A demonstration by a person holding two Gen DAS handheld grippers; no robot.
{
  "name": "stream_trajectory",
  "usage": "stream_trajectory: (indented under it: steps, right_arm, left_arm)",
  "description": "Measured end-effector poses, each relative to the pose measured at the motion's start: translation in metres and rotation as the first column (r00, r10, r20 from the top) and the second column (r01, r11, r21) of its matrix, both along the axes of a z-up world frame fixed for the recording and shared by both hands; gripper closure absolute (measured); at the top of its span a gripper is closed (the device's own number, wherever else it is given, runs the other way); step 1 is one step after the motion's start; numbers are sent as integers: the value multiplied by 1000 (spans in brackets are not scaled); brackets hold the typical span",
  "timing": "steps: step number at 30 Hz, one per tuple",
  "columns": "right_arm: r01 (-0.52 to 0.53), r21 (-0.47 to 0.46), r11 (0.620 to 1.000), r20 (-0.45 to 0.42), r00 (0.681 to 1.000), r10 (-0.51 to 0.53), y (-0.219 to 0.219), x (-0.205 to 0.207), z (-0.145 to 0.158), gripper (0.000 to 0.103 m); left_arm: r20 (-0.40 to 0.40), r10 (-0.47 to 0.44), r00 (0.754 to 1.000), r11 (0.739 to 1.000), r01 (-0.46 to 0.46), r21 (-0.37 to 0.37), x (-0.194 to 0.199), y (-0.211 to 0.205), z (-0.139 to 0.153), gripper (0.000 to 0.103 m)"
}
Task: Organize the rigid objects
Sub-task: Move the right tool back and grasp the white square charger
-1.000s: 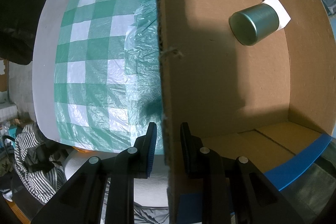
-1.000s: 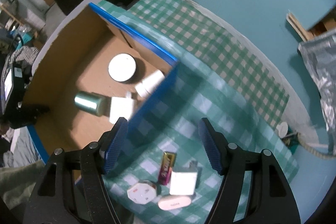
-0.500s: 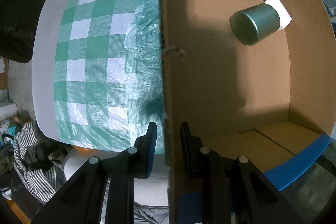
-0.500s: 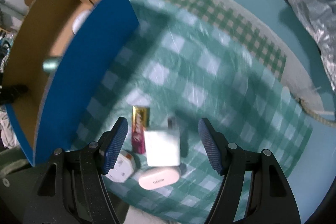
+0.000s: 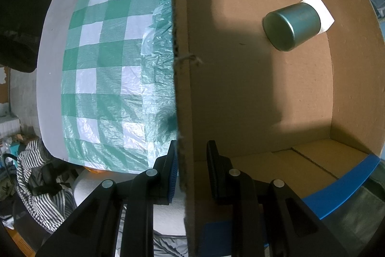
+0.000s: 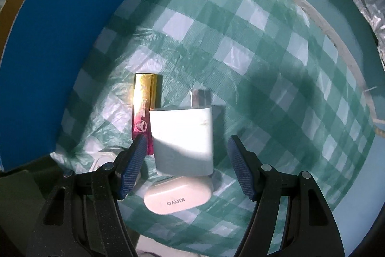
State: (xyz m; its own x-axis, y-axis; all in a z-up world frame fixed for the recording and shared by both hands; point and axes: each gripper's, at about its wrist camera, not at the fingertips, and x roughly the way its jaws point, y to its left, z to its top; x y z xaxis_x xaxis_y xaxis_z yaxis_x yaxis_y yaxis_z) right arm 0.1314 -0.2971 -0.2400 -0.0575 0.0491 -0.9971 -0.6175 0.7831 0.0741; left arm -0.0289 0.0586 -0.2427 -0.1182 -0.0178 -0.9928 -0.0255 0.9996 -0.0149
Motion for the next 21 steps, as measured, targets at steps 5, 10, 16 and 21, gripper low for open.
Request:
stream_trajectory:
  steps: [5,10,16,21]
  right_arm:
    - [4,-13,1000,-34,999,-5,3,1,-10,50]
    - [27,-27,999,-15,1000,-28,3,10,-12,51]
    - [106,-38,994,-7,994,-107,-3,25,-13,51]
    - [128,-61,990,10,992,-128,0,21,-17,50]
  left_arm:
    - [1,-2,1000,1000,2,1,0,-1,2,80]
    - [0,1,1000,1000,-1,-2,0,0,3,80]
    - [1,-2,1000,1000,2,-1,-1,1,2,80]
    - [3,0,1000,1000,0,-4,-1,0,2,80]
